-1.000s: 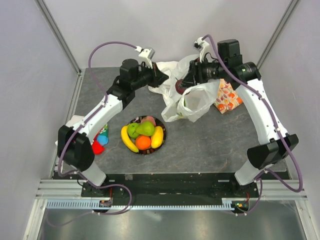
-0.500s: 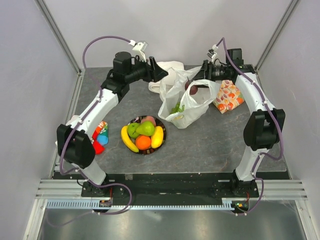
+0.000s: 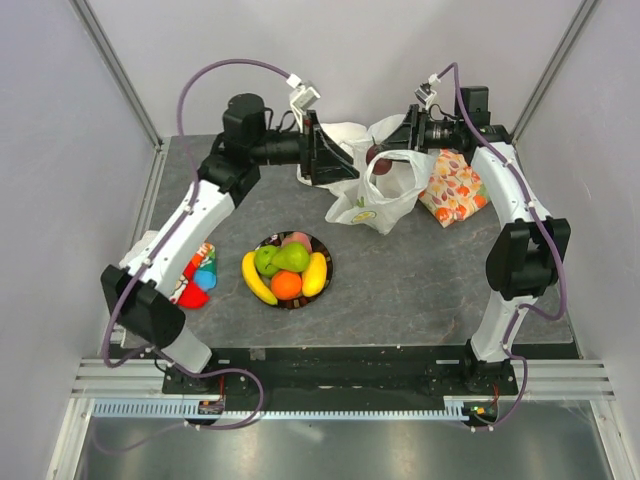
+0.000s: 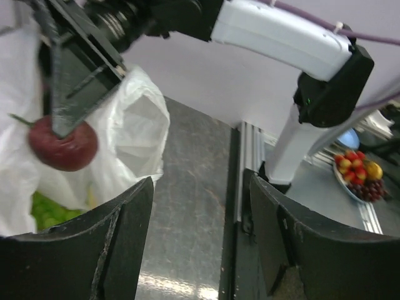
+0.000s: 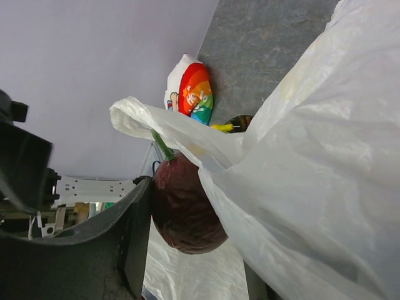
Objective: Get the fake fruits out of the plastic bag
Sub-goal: Take out the fake fruit from the plastic bag.
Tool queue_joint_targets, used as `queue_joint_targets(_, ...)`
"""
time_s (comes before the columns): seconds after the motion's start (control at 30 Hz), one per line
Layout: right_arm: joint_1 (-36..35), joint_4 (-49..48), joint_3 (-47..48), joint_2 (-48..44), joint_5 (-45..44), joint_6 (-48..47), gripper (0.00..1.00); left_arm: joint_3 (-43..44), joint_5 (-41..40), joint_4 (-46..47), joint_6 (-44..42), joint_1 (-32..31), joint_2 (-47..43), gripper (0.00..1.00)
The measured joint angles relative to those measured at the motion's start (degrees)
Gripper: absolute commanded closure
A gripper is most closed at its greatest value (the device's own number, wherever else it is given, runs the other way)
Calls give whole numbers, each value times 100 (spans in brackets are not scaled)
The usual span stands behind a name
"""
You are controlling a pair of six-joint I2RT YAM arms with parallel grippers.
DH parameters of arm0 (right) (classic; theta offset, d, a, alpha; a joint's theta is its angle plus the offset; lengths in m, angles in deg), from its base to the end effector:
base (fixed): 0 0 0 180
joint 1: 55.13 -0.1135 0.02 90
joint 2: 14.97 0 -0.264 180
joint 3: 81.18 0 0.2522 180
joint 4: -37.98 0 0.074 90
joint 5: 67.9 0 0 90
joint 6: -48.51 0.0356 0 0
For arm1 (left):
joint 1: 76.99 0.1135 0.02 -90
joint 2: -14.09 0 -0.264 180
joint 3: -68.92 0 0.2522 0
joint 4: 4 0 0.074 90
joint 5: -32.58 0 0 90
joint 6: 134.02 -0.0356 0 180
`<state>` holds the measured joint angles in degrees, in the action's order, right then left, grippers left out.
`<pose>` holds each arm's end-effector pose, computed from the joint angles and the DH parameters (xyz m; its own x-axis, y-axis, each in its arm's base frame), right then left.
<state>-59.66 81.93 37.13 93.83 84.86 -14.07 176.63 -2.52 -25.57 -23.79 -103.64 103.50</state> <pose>0.4244 0.0654 0.3540 -0.8537 0.1438 -0.5005 -0.4213 0.3742 0.8261 0.3007 -0.1835 0.4513 -0.3895 -0.0270 -0.9206 0.9094 0.1473 -0.3890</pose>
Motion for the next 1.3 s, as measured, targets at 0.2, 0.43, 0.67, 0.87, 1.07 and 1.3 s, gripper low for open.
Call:
queue_joint_targets(0.2, 0, -81, -79, -46, 55, 109, 43, 2, -7, 79, 267, -61, 778, 33)
queue_joint_targets(0.43, 11, -107, -420, -262, 83, 136, 43, 181, -308, 374, 776, 44, 1517, 33)
queue_joint_targets(0.67, 57, -114, -761, -444, 85, 168, 41, 365, -470, 514, 1060, 20, 1926, 29)
queue_joint_targets(0.87, 63, -155, -800, -448, 79, 258, 41, 378, -483, 715, 1257, -131, 2092, 28)
queue_joint_targets(1.07, 63, -243, -800, -448, 61, 332, 40, 398, -483, 859, 1410, -315, 2253, 27)
queue_joint_targets(1.3, 63, -289, -800, -446, 2, 385, 39, 699, -468, 944, 1596, -437, 2629, 52)
